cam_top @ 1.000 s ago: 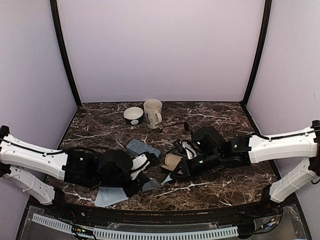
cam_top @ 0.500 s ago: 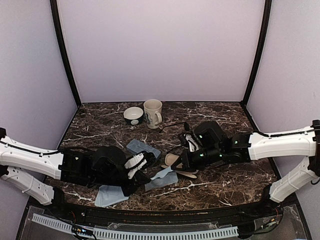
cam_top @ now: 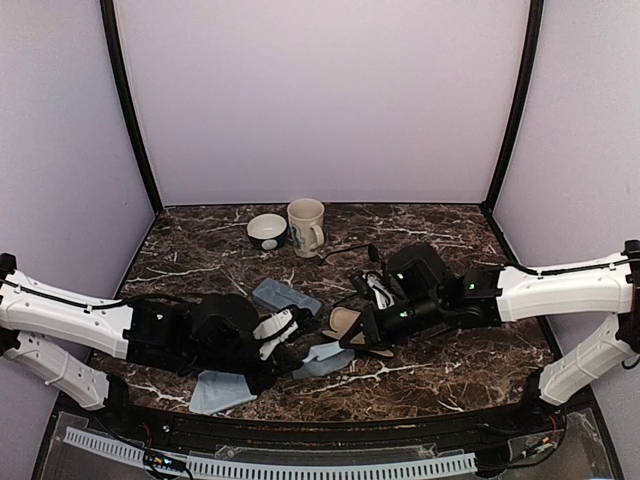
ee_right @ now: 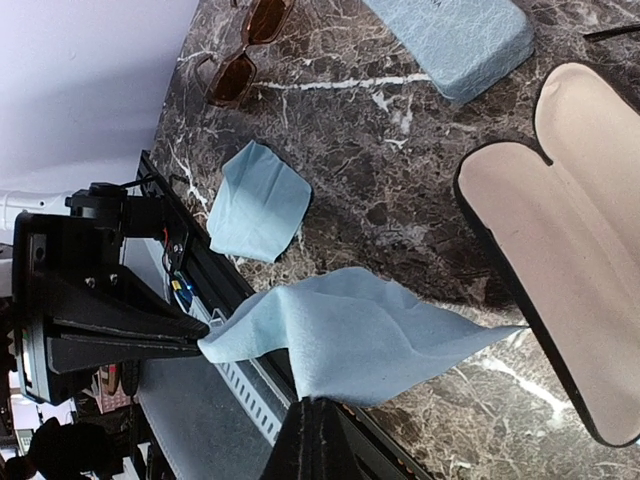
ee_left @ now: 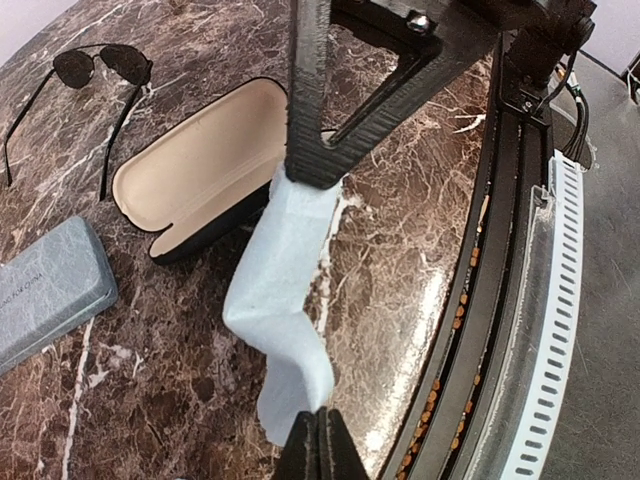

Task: Organize the sunglasses
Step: Fold the glasses cleaning cloth at the center of the board.

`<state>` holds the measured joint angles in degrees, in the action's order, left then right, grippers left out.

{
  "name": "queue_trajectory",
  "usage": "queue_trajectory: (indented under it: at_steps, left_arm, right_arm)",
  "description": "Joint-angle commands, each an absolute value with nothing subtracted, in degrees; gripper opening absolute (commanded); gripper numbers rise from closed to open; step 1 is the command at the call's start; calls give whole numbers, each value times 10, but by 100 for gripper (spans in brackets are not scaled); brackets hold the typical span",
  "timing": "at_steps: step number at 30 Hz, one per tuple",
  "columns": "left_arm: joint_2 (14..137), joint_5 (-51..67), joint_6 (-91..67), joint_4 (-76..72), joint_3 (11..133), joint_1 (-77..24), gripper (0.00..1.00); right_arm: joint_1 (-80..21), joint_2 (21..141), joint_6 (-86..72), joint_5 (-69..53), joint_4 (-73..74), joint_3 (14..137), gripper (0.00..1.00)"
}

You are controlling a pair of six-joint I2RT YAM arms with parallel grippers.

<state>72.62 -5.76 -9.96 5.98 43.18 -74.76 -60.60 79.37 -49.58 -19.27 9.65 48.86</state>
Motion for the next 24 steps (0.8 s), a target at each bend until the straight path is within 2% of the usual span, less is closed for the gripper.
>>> queue_trajectory:
  at_steps: [1,15,24]
  left_arm:
    - [704,-57,-125,95,453,-758,0]
    - [682,-106,-199,173,458,-836,0]
    - [682,-109,-239,200,446,-844,0]
  right_arm:
    - [-631,771,-491,-172,108,487,0]
    - [-702,721,-544,-100,95,452,0]
    - [-719,732,-571,-83,71,435,0]
